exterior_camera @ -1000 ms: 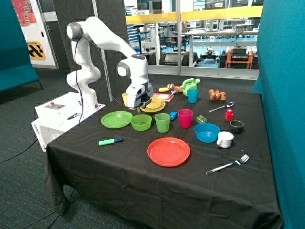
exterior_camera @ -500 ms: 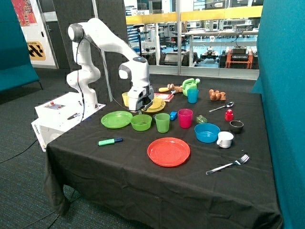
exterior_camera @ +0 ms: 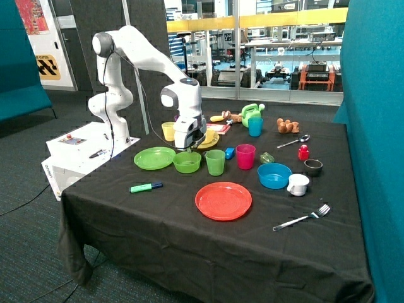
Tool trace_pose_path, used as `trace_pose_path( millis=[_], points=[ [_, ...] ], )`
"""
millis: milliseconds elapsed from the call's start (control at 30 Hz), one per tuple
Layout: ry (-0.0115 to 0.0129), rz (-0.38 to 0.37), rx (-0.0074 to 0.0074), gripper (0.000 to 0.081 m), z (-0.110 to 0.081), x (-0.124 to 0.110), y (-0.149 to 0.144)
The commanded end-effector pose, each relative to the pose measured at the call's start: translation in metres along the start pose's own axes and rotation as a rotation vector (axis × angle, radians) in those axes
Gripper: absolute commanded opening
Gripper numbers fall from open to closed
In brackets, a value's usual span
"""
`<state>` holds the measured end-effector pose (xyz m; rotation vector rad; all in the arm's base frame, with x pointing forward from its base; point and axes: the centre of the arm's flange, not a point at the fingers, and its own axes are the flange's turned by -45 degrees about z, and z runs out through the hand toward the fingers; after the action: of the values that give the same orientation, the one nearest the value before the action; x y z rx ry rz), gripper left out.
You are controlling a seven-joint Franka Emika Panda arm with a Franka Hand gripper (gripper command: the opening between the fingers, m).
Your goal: Place the bowls on the appropriate plate
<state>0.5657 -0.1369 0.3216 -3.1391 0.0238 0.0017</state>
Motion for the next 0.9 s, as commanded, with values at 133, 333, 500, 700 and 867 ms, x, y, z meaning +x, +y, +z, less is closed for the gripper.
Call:
trace_pose_path(
  millis=[133, 333, 500, 700, 867],
  points=[
    [0.0012, 0.02, -0.0024, 0.0349, 0.01, 0.0, -0.002],
    [0.0012, 0.029, -0.0024, 0.0339, 0.015, -0.002, -0.003],
    [0.0012, 0.037, -0.0024, 0.0328, 0.019, -0.002, -0.004],
    [0.0012, 0.041, -0.0024, 0.0262, 0.02, -0.001, -0.005],
    [0.0012, 0.042, -0.0024, 0.0122, 0.021, 0.0, -0.007]
  ],
)
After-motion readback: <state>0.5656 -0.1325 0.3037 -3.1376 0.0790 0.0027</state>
